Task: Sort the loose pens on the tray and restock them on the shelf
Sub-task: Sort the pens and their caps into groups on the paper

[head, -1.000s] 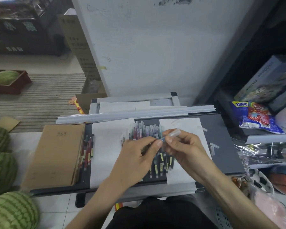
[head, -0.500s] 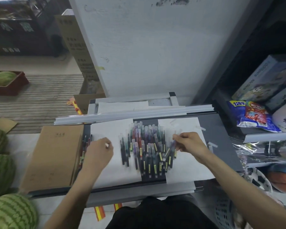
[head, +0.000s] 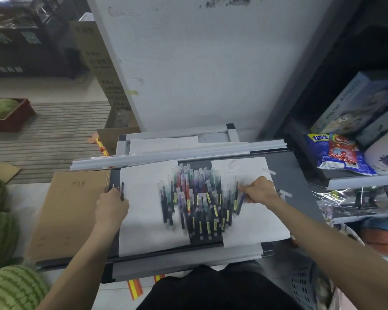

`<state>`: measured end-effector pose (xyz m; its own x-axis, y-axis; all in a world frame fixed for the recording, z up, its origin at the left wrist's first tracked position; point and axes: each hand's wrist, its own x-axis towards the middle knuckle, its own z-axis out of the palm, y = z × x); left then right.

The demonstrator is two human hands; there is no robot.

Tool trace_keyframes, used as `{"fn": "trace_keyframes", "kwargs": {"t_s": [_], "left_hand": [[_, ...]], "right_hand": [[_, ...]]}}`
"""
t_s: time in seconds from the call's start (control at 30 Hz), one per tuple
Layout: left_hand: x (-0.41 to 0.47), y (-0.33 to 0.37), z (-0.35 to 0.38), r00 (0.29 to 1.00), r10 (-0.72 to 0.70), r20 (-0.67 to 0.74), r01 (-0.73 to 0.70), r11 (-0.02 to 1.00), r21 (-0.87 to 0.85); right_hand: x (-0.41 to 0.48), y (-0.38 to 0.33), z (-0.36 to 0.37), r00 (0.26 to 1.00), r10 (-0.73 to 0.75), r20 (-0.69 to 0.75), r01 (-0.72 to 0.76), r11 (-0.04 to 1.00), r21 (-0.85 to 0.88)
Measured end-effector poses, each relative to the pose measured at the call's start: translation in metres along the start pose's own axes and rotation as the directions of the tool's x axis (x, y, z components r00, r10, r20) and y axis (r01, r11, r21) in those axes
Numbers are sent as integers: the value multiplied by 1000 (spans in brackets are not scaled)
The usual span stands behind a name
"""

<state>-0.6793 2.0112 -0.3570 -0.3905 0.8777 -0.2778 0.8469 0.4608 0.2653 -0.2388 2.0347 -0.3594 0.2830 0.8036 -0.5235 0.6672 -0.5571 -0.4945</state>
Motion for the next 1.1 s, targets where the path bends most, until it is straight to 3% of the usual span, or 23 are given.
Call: {"fn": "trace_keyframes", "kwargs": {"t_s": [0.27,0.53,0.7,0.87,1.0,1.1], "left_hand": [[-1,4,-2,999,-35,24,34,999,20],[-35,31,-15,999,19,26,-17,996,-85],[-54,43,-6,997,70,12,-68,991,-114],[-61,55,1,982,188,35,-182,976,-122],[-57,65,4,966,246,86,-229,959,-168],[-58,73,2,956,277,95,-256,949,-186]], "right_hand": [[3,10,4,999,-49,7,49,995,-82],[19,40,-38,934,-203,-295,109,946,-306],[44,52,-52,904,-294,-309,137,887,-441],[56,46,-47,926,-258,-275,104,875,-473],[59,44,-40,903,-285,-323,76,844,-531],[50,36,-35,893,-283,-350,116,896,-429]]}}
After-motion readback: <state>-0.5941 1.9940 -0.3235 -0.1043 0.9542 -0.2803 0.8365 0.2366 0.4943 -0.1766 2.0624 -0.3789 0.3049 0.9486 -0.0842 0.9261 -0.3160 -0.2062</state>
